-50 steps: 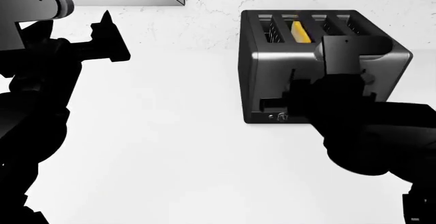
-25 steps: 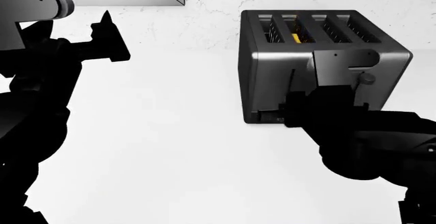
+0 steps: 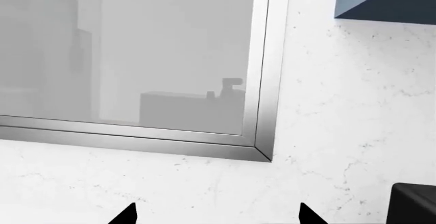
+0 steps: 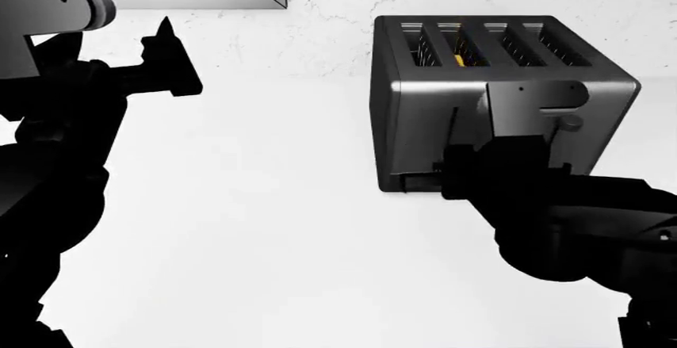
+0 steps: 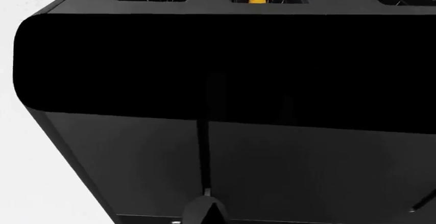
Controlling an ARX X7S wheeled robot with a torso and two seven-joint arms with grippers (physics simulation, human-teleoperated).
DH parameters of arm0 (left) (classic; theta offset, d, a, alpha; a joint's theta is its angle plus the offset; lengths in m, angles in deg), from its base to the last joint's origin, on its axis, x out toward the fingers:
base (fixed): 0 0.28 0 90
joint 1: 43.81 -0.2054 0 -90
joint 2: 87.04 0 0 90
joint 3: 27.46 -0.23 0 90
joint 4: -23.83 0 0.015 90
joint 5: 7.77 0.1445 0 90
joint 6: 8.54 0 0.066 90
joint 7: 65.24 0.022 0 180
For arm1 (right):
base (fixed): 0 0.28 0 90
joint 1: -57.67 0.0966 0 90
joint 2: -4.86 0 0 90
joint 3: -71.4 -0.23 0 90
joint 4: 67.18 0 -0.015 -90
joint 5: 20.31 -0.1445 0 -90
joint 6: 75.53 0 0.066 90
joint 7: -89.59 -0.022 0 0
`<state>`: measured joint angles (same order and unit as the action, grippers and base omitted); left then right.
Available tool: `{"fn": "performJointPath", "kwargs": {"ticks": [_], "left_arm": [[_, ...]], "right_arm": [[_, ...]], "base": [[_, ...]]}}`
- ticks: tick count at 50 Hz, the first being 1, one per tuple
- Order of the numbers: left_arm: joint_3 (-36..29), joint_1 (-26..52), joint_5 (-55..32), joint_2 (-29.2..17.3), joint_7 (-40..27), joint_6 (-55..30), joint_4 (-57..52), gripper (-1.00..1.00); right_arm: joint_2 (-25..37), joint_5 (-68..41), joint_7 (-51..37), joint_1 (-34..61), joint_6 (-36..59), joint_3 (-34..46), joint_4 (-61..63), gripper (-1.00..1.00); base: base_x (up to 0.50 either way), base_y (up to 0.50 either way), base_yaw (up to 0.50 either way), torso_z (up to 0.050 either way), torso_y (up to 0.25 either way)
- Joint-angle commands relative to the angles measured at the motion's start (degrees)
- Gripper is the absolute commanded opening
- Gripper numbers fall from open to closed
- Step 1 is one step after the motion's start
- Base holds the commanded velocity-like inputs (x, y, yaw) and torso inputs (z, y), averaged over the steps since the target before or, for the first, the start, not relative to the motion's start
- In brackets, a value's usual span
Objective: Push down the lever of the toaster to turn it on.
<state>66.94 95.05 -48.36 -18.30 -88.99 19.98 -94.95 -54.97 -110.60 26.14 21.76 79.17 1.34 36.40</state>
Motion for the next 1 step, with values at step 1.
{"fn": "performJointPath", "kwargs": {"ticks": [1], "left_arm": [[-0.1, 0.1, -0.2, -0.1, -0.3, 0.0, 0.1, 1.0]], "right_arm": [[0.1, -1.5, 0.1, -2.5, 0.3, 2.2, -1.3, -1.0]], "base": [[0.01, 0.0, 0.0, 0.0, 0.0]]}}
